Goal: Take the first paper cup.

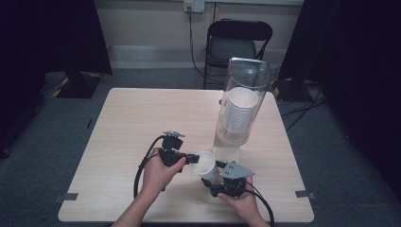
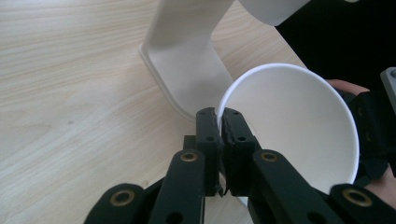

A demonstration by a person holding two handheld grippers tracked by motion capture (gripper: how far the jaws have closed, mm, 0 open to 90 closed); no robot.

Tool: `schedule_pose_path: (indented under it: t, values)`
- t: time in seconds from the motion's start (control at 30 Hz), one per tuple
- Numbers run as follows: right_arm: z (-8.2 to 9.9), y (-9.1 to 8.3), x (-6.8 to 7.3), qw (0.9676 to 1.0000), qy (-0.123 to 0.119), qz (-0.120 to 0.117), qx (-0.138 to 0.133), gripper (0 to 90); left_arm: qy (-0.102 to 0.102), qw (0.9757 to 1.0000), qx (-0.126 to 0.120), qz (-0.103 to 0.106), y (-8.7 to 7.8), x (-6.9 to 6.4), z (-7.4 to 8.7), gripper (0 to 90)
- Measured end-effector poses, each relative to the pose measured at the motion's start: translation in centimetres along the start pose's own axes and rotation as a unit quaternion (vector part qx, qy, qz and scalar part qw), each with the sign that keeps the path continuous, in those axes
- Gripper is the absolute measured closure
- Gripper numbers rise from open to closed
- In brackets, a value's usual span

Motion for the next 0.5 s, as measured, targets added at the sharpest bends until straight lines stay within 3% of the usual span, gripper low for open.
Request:
schedule_pose_path:
  t: [0.27,0.5]
  values:
    - [0.1,-0.6,-0.7,0.9998,0.013,0.016,0.002,19.0,-0.008,0.9986,0.004,-0.051,-1.0,2.4,-0.1,86.9]
    - [0.2,-1.2,-1.2,0.9994,0.021,0.028,0.000,18.6,-0.024,0.9946,0.012,-0.100,-1.8,5.3,-0.6,86.6]
Point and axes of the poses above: each handheld gripper's, and its own axes: y roughly forward along the jaws, z roughly out of its underside, x roughly to its left, the point moved 1 cm from there along y, roughly forward along the jaws, and after that the axes turned 13 degrees about -z, right-handed, at the moved point
